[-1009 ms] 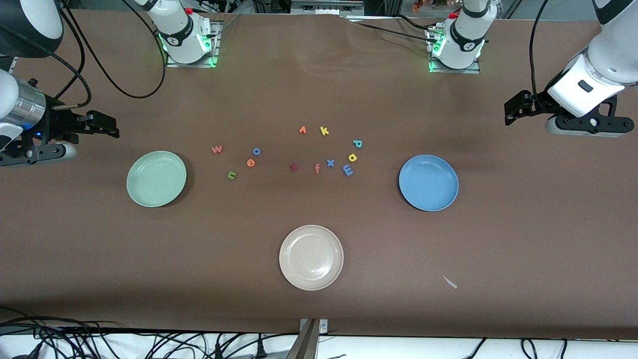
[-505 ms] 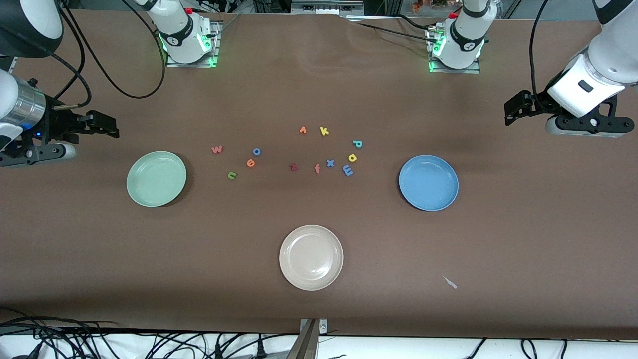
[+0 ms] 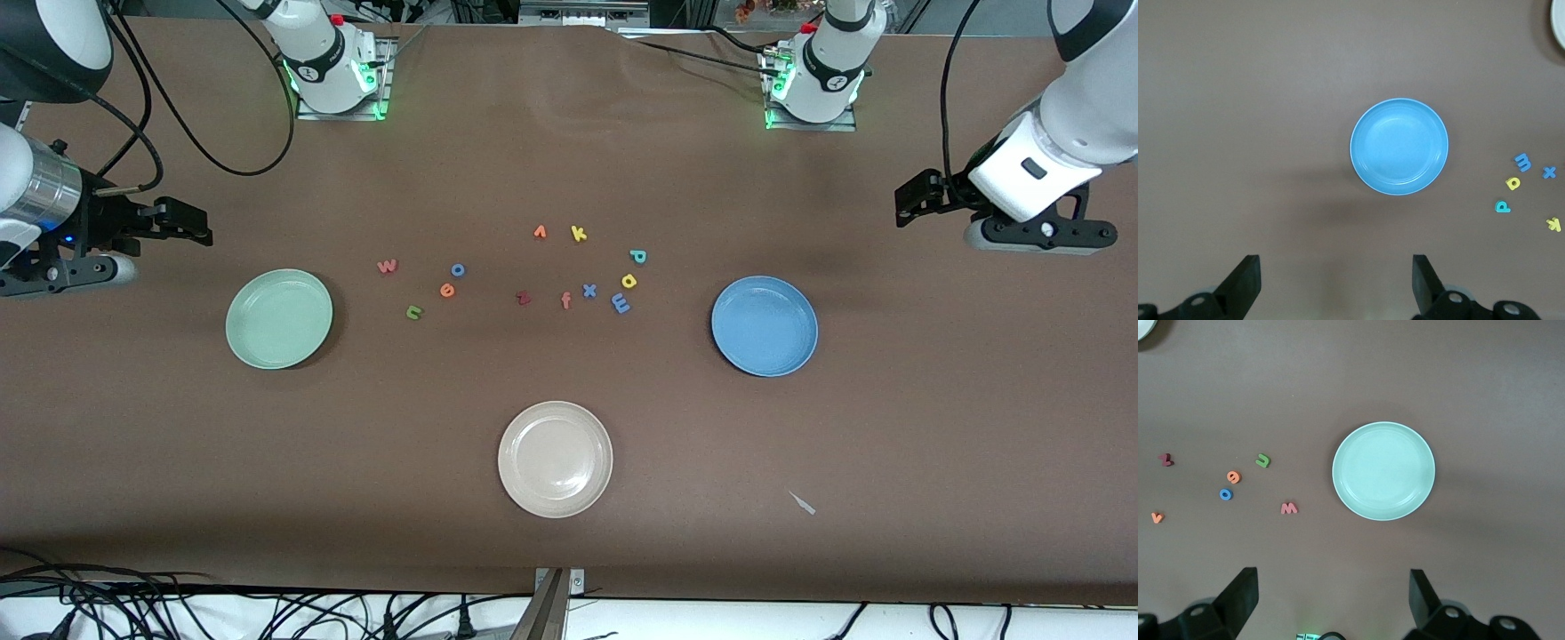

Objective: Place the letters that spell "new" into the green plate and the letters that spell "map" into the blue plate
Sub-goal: 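Move the left gripper over the blue plate toward the letters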

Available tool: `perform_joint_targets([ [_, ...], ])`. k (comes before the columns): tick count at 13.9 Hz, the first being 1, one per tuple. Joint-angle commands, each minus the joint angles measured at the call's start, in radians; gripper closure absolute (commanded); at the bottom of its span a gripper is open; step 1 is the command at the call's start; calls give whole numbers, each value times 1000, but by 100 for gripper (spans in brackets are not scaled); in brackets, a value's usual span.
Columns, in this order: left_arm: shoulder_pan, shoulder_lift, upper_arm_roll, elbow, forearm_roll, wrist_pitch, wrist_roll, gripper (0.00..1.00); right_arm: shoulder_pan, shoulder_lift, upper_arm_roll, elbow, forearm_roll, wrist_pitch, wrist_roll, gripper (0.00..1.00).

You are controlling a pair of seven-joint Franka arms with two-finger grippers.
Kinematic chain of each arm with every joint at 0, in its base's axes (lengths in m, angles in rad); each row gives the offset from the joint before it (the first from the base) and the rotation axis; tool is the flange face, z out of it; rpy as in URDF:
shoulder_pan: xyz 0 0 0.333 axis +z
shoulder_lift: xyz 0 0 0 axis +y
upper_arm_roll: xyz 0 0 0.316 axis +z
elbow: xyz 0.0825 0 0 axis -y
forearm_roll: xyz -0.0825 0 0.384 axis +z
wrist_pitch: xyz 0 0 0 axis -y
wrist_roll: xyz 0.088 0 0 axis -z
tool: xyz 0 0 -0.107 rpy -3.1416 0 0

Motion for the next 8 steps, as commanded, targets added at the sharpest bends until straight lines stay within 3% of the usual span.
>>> perform_joint_targets([
  [1, -28, 76, 0, 32, 1, -24, 14, 0, -3, -2, 0, 16, 19, -21, -13, 0],
  [5, -77, 203, 0, 36, -46, -6, 15, 0, -3, -2, 0, 16, 18, -21, -13, 0],
  [8, -108, 332, 2, 93, -48, 38, 8, 0, -3, -2, 0, 16, 18, -20, -13, 0],
])
